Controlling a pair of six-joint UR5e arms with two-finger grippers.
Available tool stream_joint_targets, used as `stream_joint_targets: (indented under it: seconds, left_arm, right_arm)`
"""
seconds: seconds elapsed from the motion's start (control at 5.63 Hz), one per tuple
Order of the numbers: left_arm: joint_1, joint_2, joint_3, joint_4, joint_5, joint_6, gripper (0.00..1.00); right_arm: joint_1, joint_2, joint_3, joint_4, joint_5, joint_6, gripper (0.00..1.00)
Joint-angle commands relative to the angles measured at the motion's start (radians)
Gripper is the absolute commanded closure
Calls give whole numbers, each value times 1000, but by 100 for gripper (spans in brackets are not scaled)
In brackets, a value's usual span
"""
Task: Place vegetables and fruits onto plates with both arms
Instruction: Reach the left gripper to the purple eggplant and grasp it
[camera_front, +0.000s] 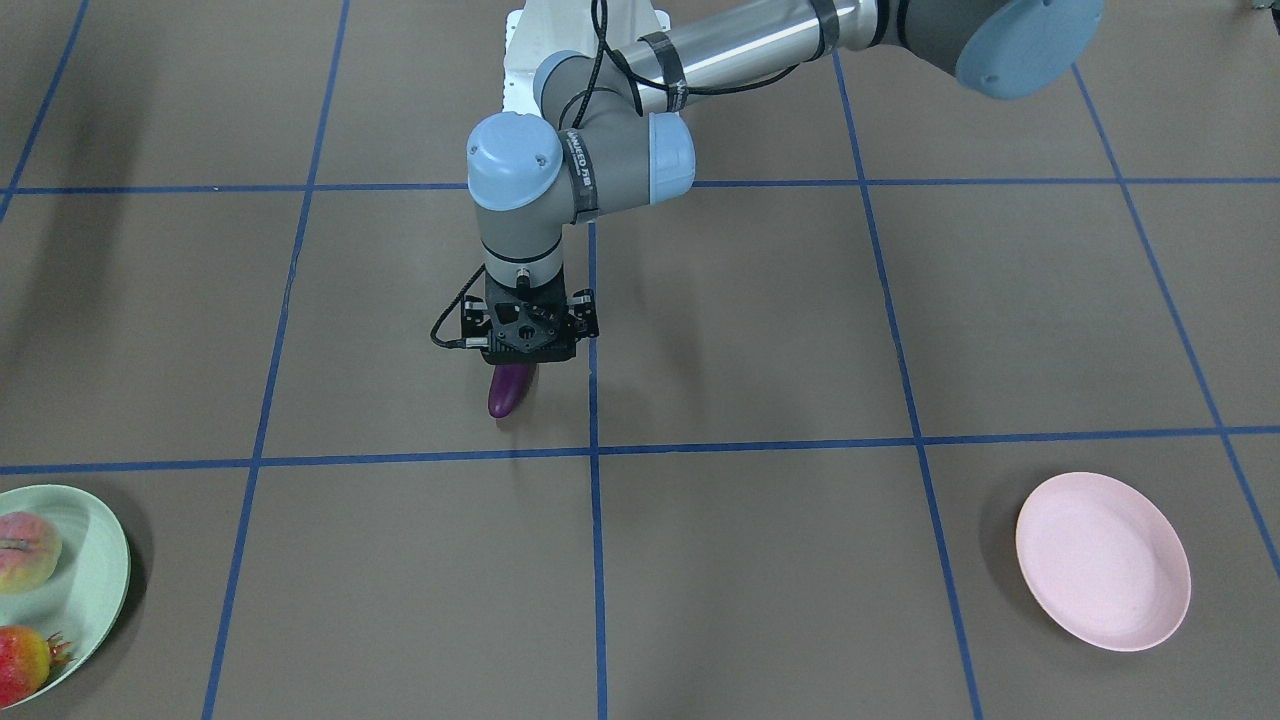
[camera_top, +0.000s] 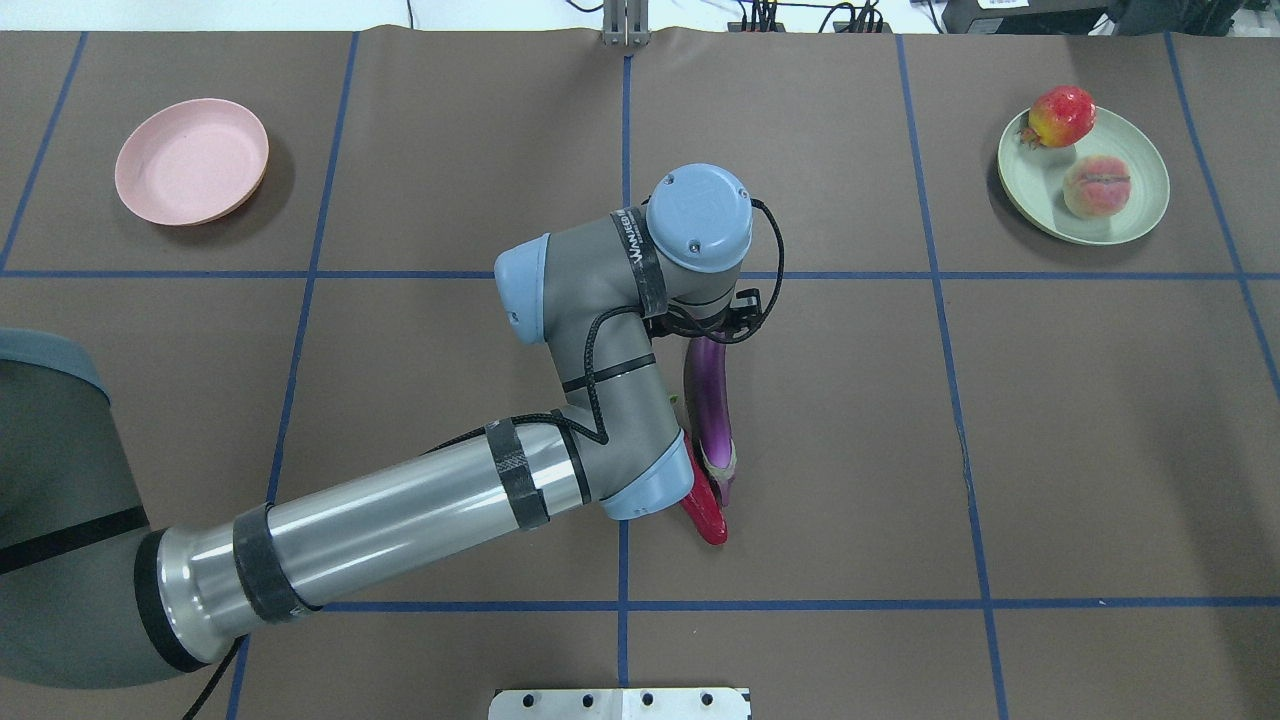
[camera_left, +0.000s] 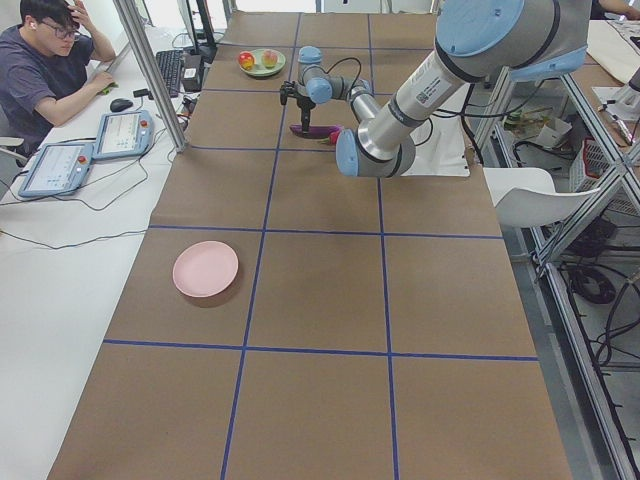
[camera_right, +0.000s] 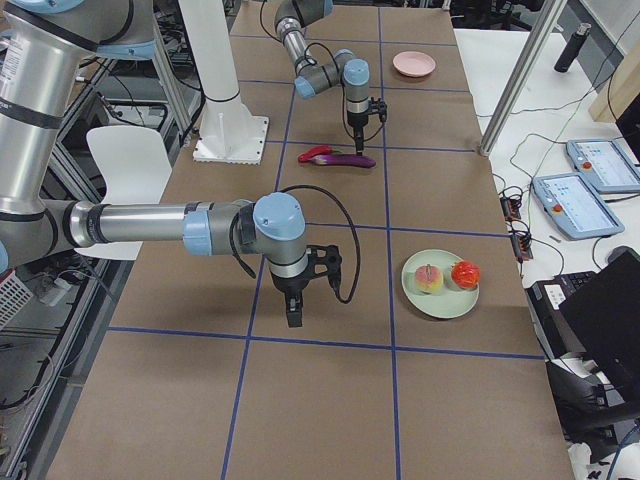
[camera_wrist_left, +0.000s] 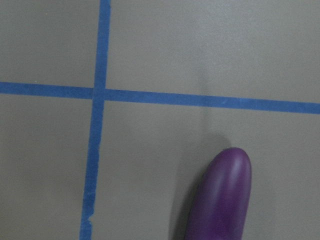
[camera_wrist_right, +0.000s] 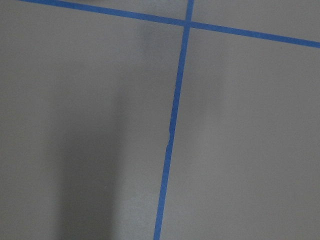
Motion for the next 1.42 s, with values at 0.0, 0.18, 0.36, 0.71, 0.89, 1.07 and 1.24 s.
stream_joint_targets:
  seconds: [0.0,0.18,0.36,0.71,0.89,1.07,1.24]
  left_arm:
    - [3,-30,48,-3,-2,3,0]
    - [7,-31,88,-41,0,28,0]
    - [7,-33,128,-99,0,28,0]
    - [15,-38,128,-99,-3,26,12]
    - [24,-38,128,-99,-5,23,28]
    - [41,-38,128,-99,-2,-9,49]
    - [41,-44,127,-99,-2,-15,50]
  right_arm:
    - [14,17,-6,-32,-1,-29,0]
    - [15,15,-6,-32,-1,-29,0]
    - [17,15,-6,-32,-3,-29,0]
    - [17,14,-6,-32,-6,-29,0]
    - [17,11,-4,-31,-6,-29,0]
    - [18,9,-4,-32,-6,-29,0]
    - [18,9,-4,-31,-6,-29,0]
